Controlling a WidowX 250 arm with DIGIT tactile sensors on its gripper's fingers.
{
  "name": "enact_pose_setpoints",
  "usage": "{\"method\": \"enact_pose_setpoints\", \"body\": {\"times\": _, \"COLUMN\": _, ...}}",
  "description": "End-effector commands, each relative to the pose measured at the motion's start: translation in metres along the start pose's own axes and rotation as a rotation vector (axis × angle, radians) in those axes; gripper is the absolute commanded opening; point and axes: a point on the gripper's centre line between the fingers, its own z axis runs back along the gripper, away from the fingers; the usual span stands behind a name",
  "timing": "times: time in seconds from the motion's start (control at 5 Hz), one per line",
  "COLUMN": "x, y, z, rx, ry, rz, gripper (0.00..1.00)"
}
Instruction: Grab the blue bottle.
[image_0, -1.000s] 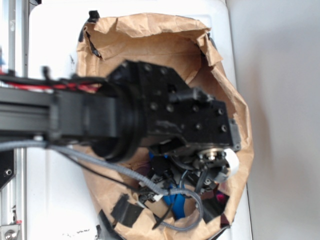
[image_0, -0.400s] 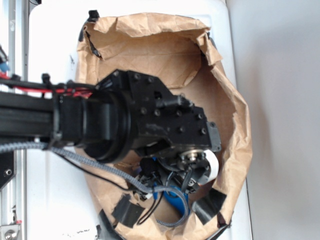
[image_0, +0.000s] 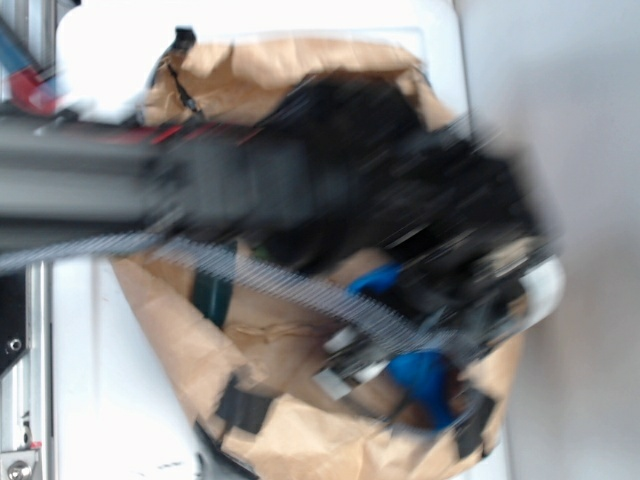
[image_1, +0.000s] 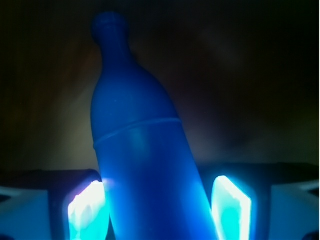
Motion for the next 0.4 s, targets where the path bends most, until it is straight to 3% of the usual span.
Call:
{"method": "enact_pose_setpoints", "body": {"times": 0.0, "x": -0.045, "y": -0.010, "z": 0.089, "rx": 0.344, "ry": 0.130, "rz": 0.249, "gripper": 0.00}}
{"method": "enact_pose_setpoints", "body": {"times": 0.2, "x": -0.067, "y": -0.043, "z": 0.107, "rx": 0.408, "ry": 0.154, "rz": 0.423, "gripper": 0.00}}
